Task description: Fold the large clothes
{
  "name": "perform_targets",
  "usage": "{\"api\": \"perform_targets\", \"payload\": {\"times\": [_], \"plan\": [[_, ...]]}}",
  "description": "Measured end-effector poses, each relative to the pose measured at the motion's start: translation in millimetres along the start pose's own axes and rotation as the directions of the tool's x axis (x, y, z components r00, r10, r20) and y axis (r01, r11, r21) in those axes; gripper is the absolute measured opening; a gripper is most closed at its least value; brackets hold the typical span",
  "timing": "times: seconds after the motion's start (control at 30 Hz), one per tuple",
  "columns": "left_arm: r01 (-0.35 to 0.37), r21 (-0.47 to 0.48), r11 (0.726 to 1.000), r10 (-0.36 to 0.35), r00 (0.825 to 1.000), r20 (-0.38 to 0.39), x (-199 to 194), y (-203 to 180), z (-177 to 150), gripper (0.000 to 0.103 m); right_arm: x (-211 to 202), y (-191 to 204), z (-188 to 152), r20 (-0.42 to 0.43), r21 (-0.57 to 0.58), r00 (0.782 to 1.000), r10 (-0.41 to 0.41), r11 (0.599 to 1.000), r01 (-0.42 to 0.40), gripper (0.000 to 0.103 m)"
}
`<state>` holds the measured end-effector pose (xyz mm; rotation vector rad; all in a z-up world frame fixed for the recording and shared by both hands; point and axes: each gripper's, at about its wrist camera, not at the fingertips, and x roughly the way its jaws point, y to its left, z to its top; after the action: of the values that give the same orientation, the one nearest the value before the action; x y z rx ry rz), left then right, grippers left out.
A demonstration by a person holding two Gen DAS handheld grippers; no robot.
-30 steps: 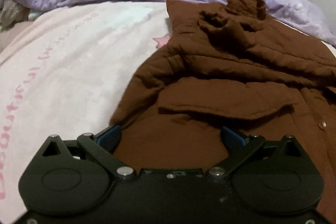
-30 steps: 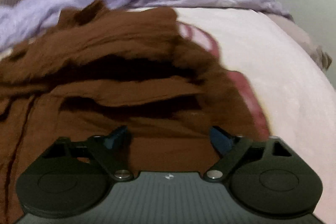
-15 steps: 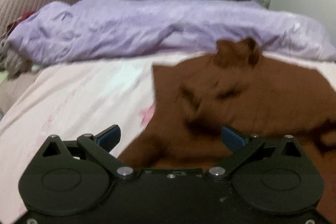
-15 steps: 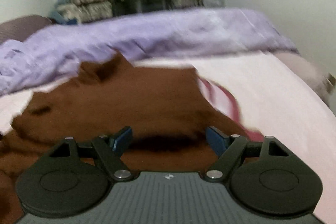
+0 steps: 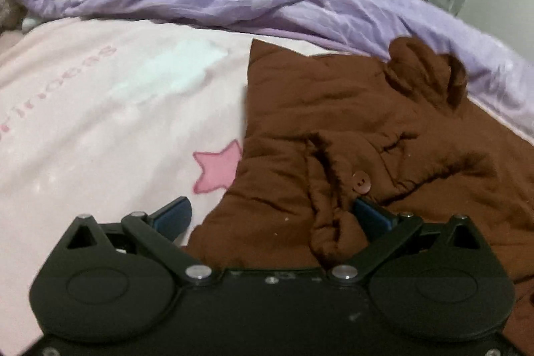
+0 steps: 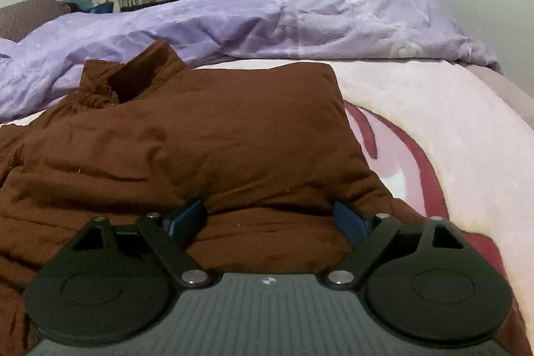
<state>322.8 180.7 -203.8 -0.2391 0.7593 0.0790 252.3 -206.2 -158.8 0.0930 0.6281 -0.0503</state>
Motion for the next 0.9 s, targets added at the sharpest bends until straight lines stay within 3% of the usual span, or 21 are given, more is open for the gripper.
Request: {"api": "perform_targets", "payload": {"times": [0.23,0.37,0.43,0.57,0.67,0.7,0.77,0.9], "plan": [[-0.040,0.017,0.999,0.041,0.999,-0.010,-3.8,-8.9,7.9,0.103,-5.7,4.2,7.8,0.005,0.005,1.000,-0.016,1.000,0.016,0.101],[-0.091,0.079,0.993,0.083,0.992,0.098,-27.8,-28.2,27.8,0.103,-29.6,7.3,31.3,0.113,-0.002,0.994,0.007,1.000,-0.007,0.098],[-0.101,0.120,0.988,0.085,0.988,0.131,-27.9,-40.3,39.9,0.103,-27.5,11.9,44.4,0.136,-0.038,0.991,-0.013,0.999,0.019,0.098],[-0.129,0.172,0.977,0.113,0.988,0.101,2.0,-54.7,54.6,0.103,8.7,12.2,63.1,0.098,-0.042,0.992,-0.082,0.995,0.086,0.098],[-0.191,0.231,0.954,0.186,0.982,0.045,42.2,-57.8,47.7,0.103,46.3,-0.3,61.7,-0.006,0.021,0.996,-0.087,0.996,0.087,0.099],[-0.179,0.224,0.958,0.172,0.984,0.051,51.4,-55.0,42.2,0.103,59.5,-6.4,57.4,-0.048,0.051,0.996,-0.073,0.996,0.076,0.103],[-0.161,0.162,0.974,0.148,0.985,0.090,55.6,-46.8,34.5,0.103,62.9,-10.1,48.1,-0.007,0.065,0.997,-0.076,0.995,0.076,0.103],[-0.148,0.155,0.977,0.134,0.987,0.093,56.7,-45.1,33.8,0.103,64.7,-5.5,43.6,0.007,0.042,0.995,-0.096,0.995,0.096,0.103]]}}
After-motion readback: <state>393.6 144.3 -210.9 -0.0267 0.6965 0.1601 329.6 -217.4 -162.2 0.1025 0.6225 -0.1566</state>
